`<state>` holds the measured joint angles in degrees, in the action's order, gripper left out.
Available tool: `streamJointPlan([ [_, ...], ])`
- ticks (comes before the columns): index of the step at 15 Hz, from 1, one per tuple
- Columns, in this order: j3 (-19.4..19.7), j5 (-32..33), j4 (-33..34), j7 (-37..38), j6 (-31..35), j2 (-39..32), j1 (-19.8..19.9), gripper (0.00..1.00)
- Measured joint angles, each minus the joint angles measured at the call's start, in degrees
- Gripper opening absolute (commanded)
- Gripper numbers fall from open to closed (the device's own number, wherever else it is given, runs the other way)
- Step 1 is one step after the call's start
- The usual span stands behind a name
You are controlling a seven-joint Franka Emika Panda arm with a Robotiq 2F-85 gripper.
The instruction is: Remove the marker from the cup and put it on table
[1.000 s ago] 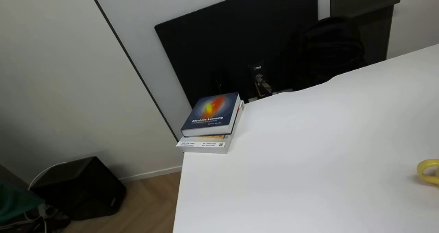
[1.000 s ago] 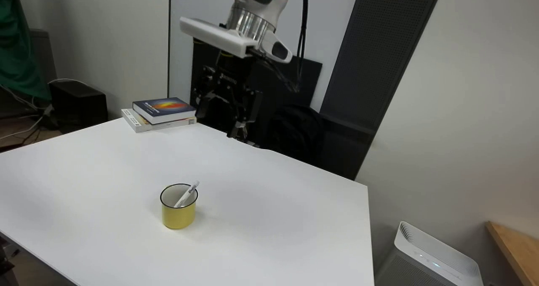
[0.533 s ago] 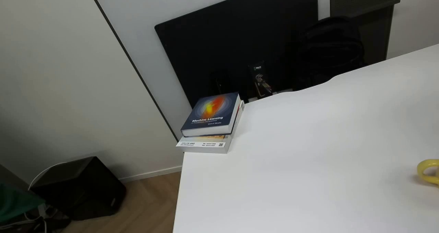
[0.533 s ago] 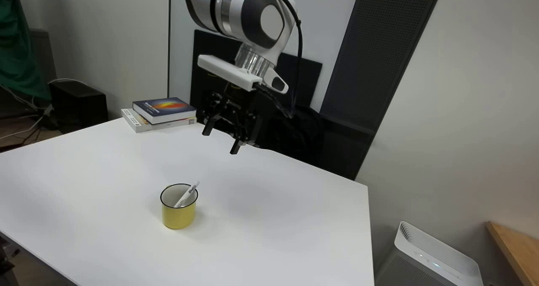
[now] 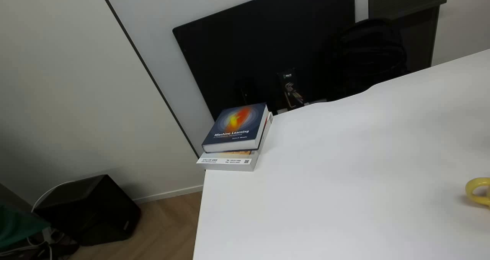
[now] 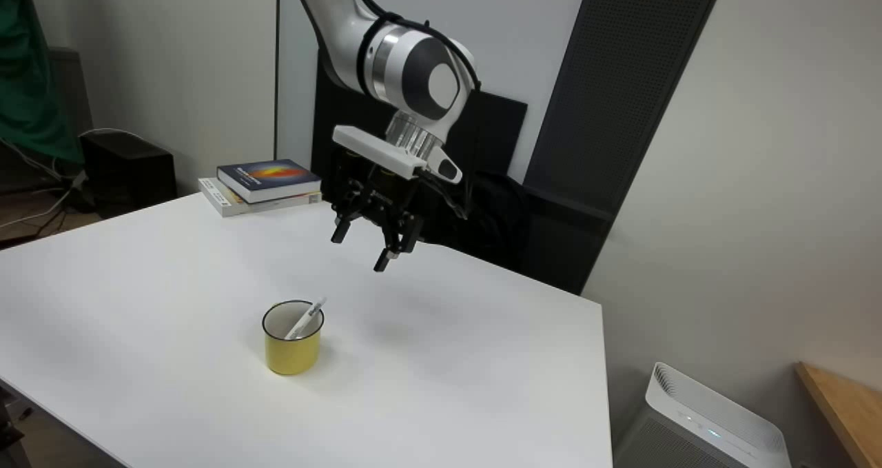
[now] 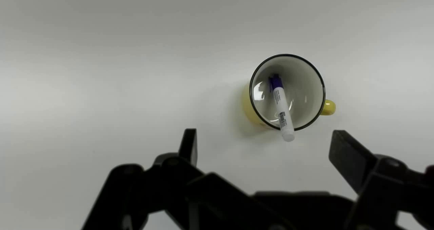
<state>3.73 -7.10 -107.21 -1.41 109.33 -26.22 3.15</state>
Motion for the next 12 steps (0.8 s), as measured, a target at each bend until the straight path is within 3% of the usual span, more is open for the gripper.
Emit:
streamJointPlan([
  [12,-0.2,0.3,2.5,0.6,-2.0,-3.3,0.0,1.00],
])
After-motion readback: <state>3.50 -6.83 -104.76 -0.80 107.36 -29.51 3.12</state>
